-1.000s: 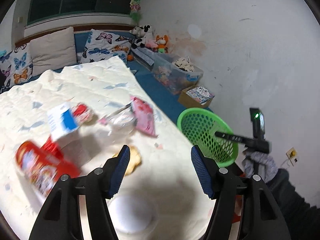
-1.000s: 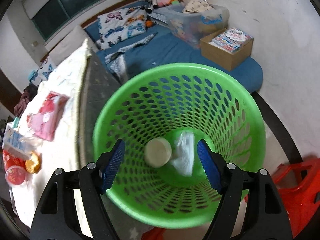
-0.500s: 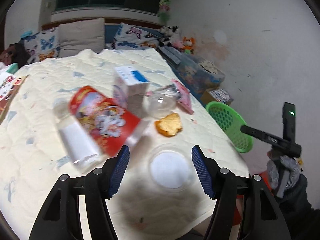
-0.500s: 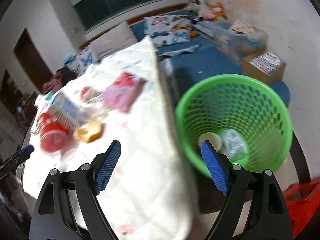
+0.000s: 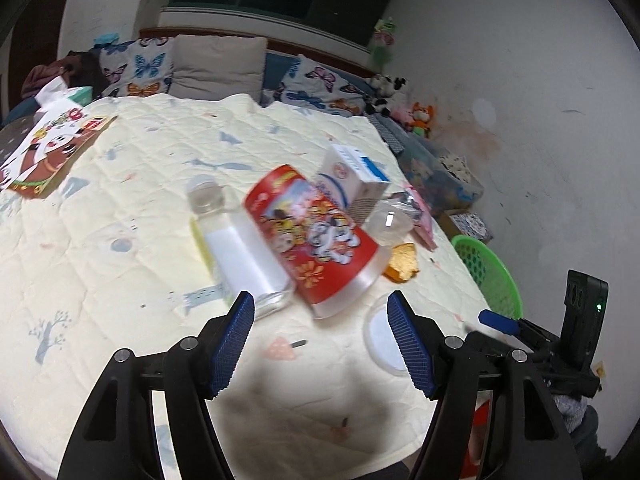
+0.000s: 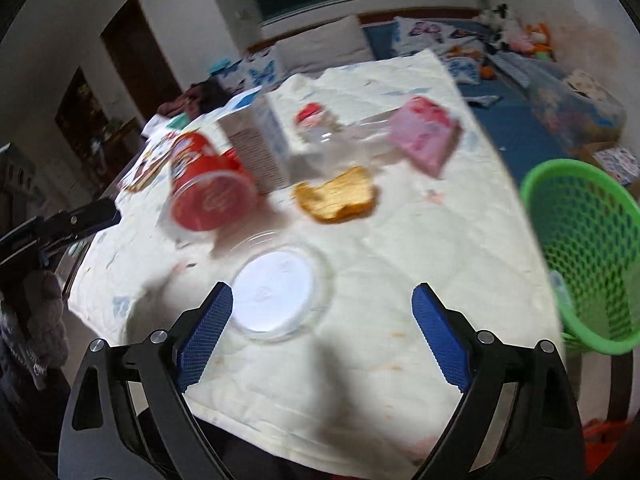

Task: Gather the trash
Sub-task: 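Move both grippers back over the bed toward the clear lid, then grasp the clear lid with the right gripper while the left gripper grasps the red canister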

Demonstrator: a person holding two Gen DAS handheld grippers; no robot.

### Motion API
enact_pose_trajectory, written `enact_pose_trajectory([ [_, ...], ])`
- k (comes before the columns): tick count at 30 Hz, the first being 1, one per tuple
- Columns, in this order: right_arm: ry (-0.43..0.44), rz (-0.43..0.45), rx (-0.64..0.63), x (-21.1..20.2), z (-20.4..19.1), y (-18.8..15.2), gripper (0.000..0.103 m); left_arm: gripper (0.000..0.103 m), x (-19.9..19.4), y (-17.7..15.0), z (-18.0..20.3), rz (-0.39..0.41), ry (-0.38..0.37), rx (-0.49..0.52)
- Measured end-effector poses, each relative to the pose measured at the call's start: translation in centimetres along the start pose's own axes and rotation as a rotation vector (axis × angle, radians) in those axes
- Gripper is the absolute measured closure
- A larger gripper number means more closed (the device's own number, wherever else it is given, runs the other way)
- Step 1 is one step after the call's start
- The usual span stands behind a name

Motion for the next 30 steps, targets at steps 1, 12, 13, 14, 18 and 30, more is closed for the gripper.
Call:
enact_pose_trajectory([
  [1, 0.004, -0.006, -0.010, 0.4, -0.5, -0.1, 0.011, 0.037, 0.0, -0.1, -0.4, -0.004, 0.002, -0.014],
  [12, -0.017, -0.075, -0.154, 4.6, -3.9, -0.7, 0.008, 0.037, -0.4, -0.8, -2.9, -0.005, 0.027, -0.083],
  [13, -0.020, -0.082, -0.171, 5.0, -4.2, -0.8, 0.008, 0.037, -0.4, -0.7, -2.9, -0.001, 0.028, -0.085],
  [14, -0.029, -0.083, -0.183, 5.3, -4.4, -0.8, 0.008, 0.037, -0.4, -0.6, -3.0, -0.001, 0.028, -0.086],
  [18, -0.047, -0.081, -0.212, 6.1, -4.8, -0.9, 0.007, 0.037, 0.1, -0.3, -3.1, -0.007, 0.026, -0.100],
  [30, -0.077, -0.114, -0.242, 7.9, -4.6, -1.1, 0.006, 0.035, 3.3, 1.5, -3.1, -0.034, 0.017, -0.155],
])
Point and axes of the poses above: each gripper's, at about its wrist camera, not at the fingertips, and x roughly the way its jaws point, z to its right, y to its top, the point moved 6 cm from there along x, roughly the way its jaws point, and after that the axes turned 1 degree about z, right-handed, at the moved point
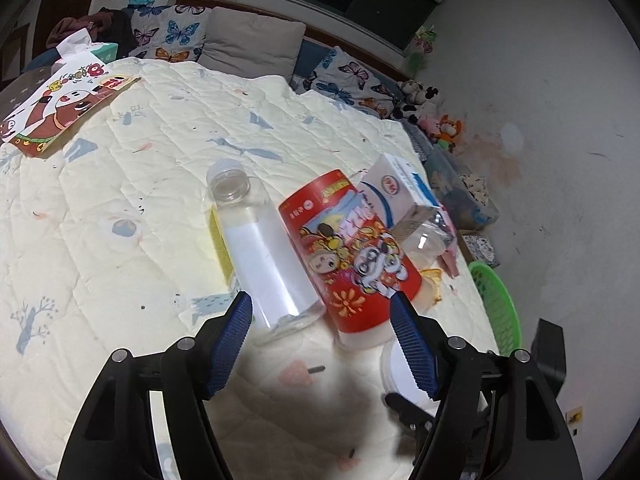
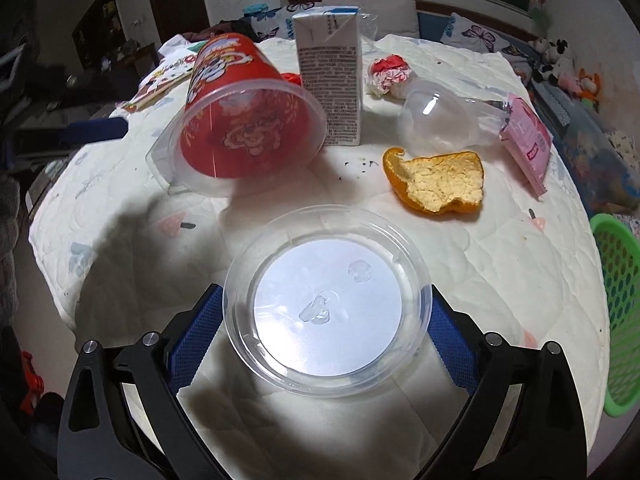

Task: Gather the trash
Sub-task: 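Grasp the clear lid with the right gripper while the left gripper grasps the red canister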

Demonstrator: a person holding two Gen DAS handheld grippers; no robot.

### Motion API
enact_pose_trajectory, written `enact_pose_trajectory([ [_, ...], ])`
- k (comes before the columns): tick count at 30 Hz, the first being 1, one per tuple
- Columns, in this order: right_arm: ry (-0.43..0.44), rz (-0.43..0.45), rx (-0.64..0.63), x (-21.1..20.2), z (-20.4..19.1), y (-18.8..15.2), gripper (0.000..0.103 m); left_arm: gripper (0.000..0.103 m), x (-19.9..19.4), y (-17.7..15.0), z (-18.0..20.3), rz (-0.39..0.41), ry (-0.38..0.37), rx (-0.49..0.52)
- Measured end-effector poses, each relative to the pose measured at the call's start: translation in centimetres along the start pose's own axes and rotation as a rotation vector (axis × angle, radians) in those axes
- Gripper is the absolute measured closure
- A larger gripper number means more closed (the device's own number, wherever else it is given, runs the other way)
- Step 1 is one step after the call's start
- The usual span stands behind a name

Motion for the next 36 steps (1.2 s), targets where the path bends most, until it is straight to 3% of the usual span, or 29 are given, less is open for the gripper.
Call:
enact_pose_trajectory([
  [7, -0.018, 0.005, 0.008, 0.4, 0.2, -0.1, 0.009, 0.034, 1.5, 1.4, 0.3, -0.025, -0.008, -0.035],
  [14, 0.004, 0.025, 0.028, -0.1, 0.2, -0.4, 0.010, 0.022, 3.6, 3.5, 1.4, -0.055, -0.002, -0.103],
  [22, 0.027, 0.057, 0.052, -1.3, 0.9, -0.4, 0.010, 0.020, 5.9, 4.3, 0.7, -0.074, 0.013, -0.187],
  [28, 0.032, 0.079, 0.058, -2.2, 1.2, -0.5, 0.010, 0.019, 6.7, 4.7, 0.5, -0.065, -0.037, -0.204],
  [32, 0.038, 0.085, 0.073, -2.6, 1.4, -0.6, 0.010, 0.020, 6.8, 5.0, 0.5, -0.053, -0.056, -0.191],
  [33, 0.039, 0.086, 0.074, -2.7, 1.5, -0.7, 0.010, 0.022, 6.8, 5.0, 0.4, -0.053, -0.058, -0.185],
  [34, 0.037, 0.087, 0.073, -2.7, 1.5, -0.7, 0.010, 0.030, 6.9, 5.0, 0.4, -0.053, -0.056, -0.179],
  [36, 0.034, 0.086, 0.072, -2.9, 1.5, -0.7, 0.010, 0.033, 6.9, 4.9, 0.2, -0.056, -0.062, -0.177],
])
Point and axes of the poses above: each gripper's, at about its wrist camera, not at the fingertips, and x roughly the way its jaws point, z to its right, y to its top, the point moved 6 cm from there along x, roughly the way its jaws point, and after that the axes turned 1 degree about z, right-handed, at the moved point
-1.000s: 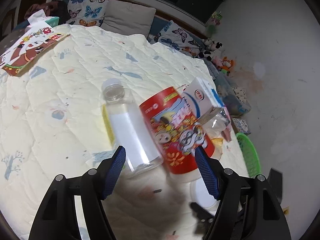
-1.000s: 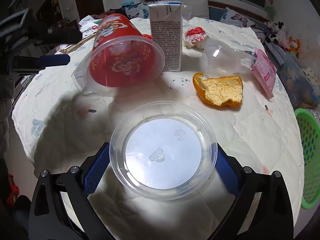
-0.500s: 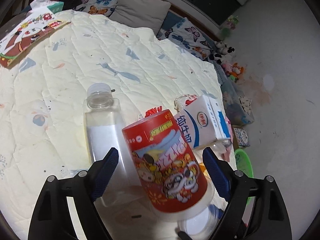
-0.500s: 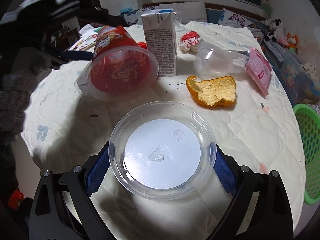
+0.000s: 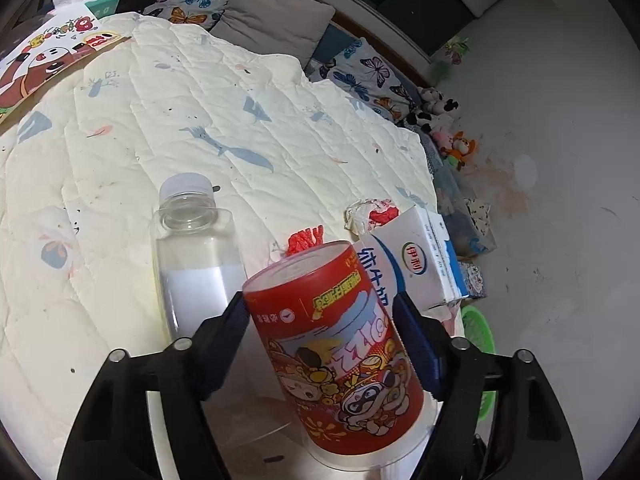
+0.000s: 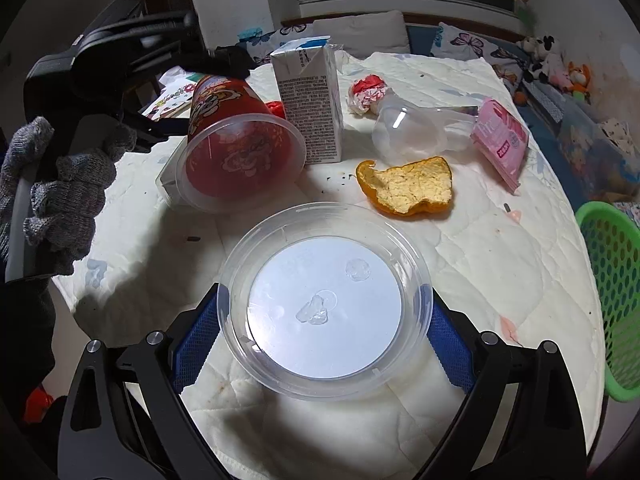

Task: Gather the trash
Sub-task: 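Grasp the clear lid with the right gripper while the left gripper grasps the red canister, then carry the lid and red canister to the green basket and release both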

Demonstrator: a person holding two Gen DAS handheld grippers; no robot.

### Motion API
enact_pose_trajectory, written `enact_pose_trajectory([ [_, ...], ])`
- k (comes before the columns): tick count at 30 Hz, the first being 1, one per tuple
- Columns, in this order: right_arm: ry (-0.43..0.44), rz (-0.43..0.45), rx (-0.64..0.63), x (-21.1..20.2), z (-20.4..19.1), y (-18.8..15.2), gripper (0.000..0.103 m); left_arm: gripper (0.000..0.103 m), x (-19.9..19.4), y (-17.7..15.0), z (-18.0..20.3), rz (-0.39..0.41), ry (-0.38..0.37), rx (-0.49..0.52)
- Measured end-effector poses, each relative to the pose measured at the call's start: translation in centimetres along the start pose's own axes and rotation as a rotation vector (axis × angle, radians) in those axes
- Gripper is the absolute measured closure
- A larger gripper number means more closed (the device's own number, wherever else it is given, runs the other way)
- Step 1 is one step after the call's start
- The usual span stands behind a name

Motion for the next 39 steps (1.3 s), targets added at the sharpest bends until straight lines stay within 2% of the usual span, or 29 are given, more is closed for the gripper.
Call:
enact_pose_trajectory([
  [5, -0.009, 0.010, 0.003, -0.6, 0.2, 0.0, 0.010, 0.035, -0.7, -0.2, -0.1, 0.019, -0.025, -0.001],
  [11, -0.021, 0.030, 0.011, -1.8, 0.6, 0.0, 0.010, 0.039, -3.6, -1.5, 0.5, 0.083, -0.042, 0.041],
  [18, -0.050, 0.056, 0.033, -3.6, 1.7, -0.3, 0.010, 0.041, -8.1, -3.3, 4.0, 0.233, 0.039, 0.255],
  [22, -0.055, 0.076, 0.067, -4.8, 2.7, -0.2, 0.010, 0.041, -9.8, -3.9, 5.6, 0.272, 0.047, 0.316],
  [25, -0.064, 0.095, 0.089, -5.9, 3.7, 0.1, 0.010, 0.041, -11.1, -4.0, 7.2, 0.297, 0.022, 0.350],
  [29, -0.097, 0.117, 0.131, -7.1, 5.7, 0.4, 0.010, 0.042, -11.1, -3.7, 9.9, 0.293, -0.028, 0.391],
  [33, -0.136, 0.131, 0.194, -8.4, 8.9, 0.3, 0.010, 0.042, -9.2, -3.4, 13.2, 0.250, -0.076, 0.419],
  [39, -0.272, 0.138, 0.297, -10.8, 17.0, -0.4, 0.010, 0.042, -5.5, -3.6, 19.1, 0.195, -0.143, 0.462],
])
Point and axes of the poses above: each gripper's, at about its wrist camera, not at the fingertips, and x roughly the way its jaws point, z to its right, y to its top, the point moved 6 cm from there along x, roughly the way its jaws point, and after that the axes turned 1 degree about z, right-handed, at the moved point
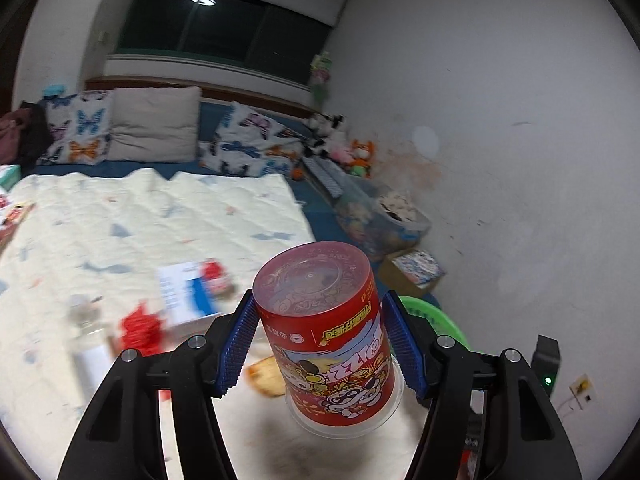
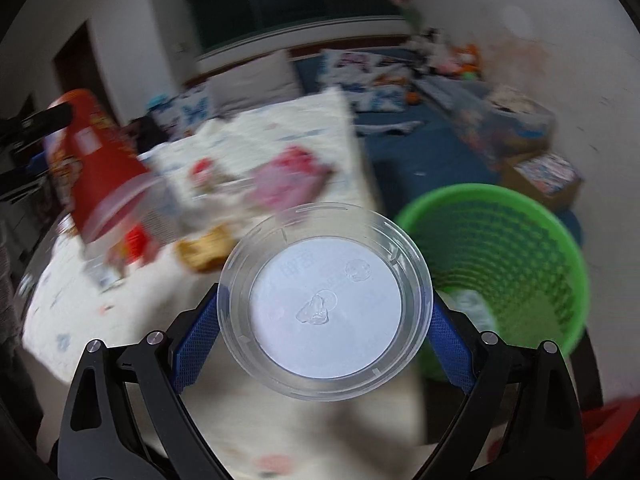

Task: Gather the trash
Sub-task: 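Carry the lid and red canister to the green basket and release both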

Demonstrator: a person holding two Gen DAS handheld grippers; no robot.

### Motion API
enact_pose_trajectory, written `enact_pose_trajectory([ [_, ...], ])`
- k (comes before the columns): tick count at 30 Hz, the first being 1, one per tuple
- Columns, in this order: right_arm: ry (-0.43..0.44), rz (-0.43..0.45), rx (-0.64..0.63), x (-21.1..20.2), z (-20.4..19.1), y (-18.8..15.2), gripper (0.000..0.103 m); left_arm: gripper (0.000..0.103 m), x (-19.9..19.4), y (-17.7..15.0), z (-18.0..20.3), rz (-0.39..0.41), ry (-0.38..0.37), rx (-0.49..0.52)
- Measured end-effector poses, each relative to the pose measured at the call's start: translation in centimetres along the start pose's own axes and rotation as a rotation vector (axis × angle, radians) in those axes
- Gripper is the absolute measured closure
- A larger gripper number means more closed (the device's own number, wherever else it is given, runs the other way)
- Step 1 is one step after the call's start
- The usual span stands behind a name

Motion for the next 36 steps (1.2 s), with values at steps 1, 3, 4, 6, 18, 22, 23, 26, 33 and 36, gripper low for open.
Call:
enact_pose_trajectory([
  [1, -0.031, -0.005, 0.015, 0.2, 1.7, 0.2, 0.010, 0.042, 1.0, 0.2, 0.9, -0.007, -0.009, 0.011],
  [3, -0.081, -0.013, 0.058, 0.5, 5.0, 0.3, 0.010, 0.042, 2.4, 0.5, 2.4, -0.021, -0.020, 0.018],
  [4, -0.095, -0.020, 0.073, 0.7, 6.1, 0.2, 0.010, 0.042, 3.3, 0.6, 3.3, -0.030, -0.035, 0.027],
  [6, -0.127, -0.035, 0.123, 1.3, 9.0, -0.1, 0.010, 0.042, 4.7, 0.6, 5.0, -0.035, -0.042, 0.056],
  [18, -0.122, -0.090, 0.275, 4.5, 15.3, -2.1, 0.009, 0.042, 12.2, -0.3, 13.0, -0.125, -0.095, 0.179],
  [22, -0.116, -0.092, 0.274, 4.9, 15.4, -2.2, 0.009, 0.042, 14.2, -0.9, 14.2, -0.151, -0.100, 0.200],
  [23, -0.134, -0.089, 0.270, 4.8, 15.6, -2.2, 0.009, 0.042, 14.8, -1.0, 14.6, -0.159, -0.101, 0.202],
  [26, -0.142, -0.083, 0.278, 4.9, 16.1, -2.2, 0.008, 0.042, 16.0, -1.6, 15.3, -0.174, -0.102, 0.214],
  [33, -0.160, -0.050, 0.264, 4.2, 16.5, -1.9, 0.008, 0.043, 18.3, -2.6, 16.3, -0.206, -0.108, 0.239],
  [36, -0.152, -0.025, 0.278, 3.2, 16.7, -1.7, 0.008, 0.043, 19.1, -3.2, 16.8, -0.227, -0.111, 0.246],
])
Point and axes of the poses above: each gripper's, at about its wrist camera, not at the fingertips, and x roughly the way its jaws point, z to its right, y to its top, the point moved 6 cm from there along x, roughly the way its jaws point, and after that the axes turned 1 degree about z, right-handed, at the moved point
